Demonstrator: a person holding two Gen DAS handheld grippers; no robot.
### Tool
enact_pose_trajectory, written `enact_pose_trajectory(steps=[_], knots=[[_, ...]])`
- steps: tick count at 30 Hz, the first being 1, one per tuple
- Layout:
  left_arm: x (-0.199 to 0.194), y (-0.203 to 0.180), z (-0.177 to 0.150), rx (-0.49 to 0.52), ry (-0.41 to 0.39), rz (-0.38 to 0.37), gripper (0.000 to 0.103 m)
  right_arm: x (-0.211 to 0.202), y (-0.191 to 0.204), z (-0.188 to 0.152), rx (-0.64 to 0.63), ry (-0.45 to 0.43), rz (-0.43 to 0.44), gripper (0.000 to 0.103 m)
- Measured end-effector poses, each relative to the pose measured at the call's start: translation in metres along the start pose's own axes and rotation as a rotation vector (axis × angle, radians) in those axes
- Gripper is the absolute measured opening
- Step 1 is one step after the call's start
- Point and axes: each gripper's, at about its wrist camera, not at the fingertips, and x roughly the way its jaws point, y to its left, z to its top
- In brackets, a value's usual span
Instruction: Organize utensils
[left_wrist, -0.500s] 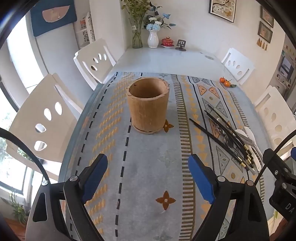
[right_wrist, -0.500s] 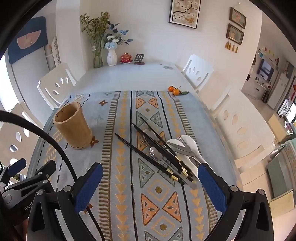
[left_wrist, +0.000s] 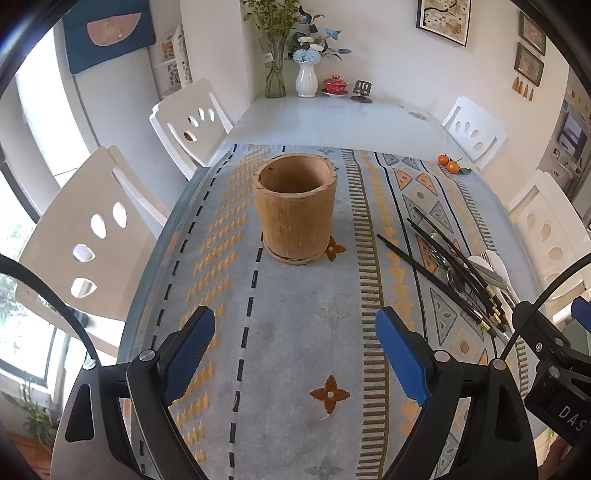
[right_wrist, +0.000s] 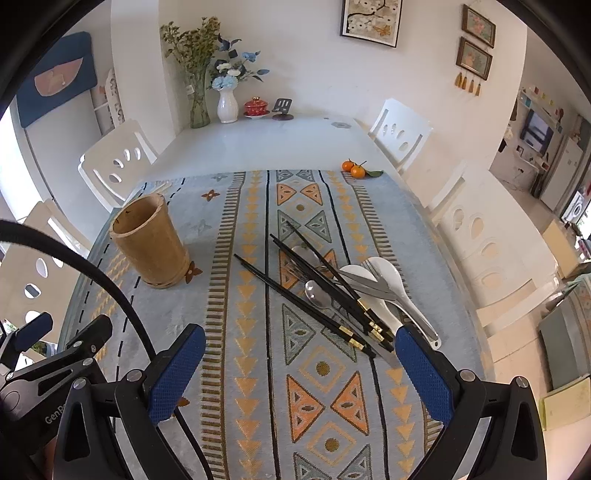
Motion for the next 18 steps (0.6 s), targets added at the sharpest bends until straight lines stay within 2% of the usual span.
enact_pose_trajectory(steps=[8,18], knots=[[-0.0008,0.0012,0.0002,-0.003,-0.005,0.001,0.088,-0.0025,-0.0008,-0.0023,0.007,0.001,0.029,0.102],[-0.0055,0.0048,-0.0005,-0.002,-0.038,-0.021,0.088,0.0008,-0.0056,-0.0064,-0.007,-0.029,0.002,0.102]])
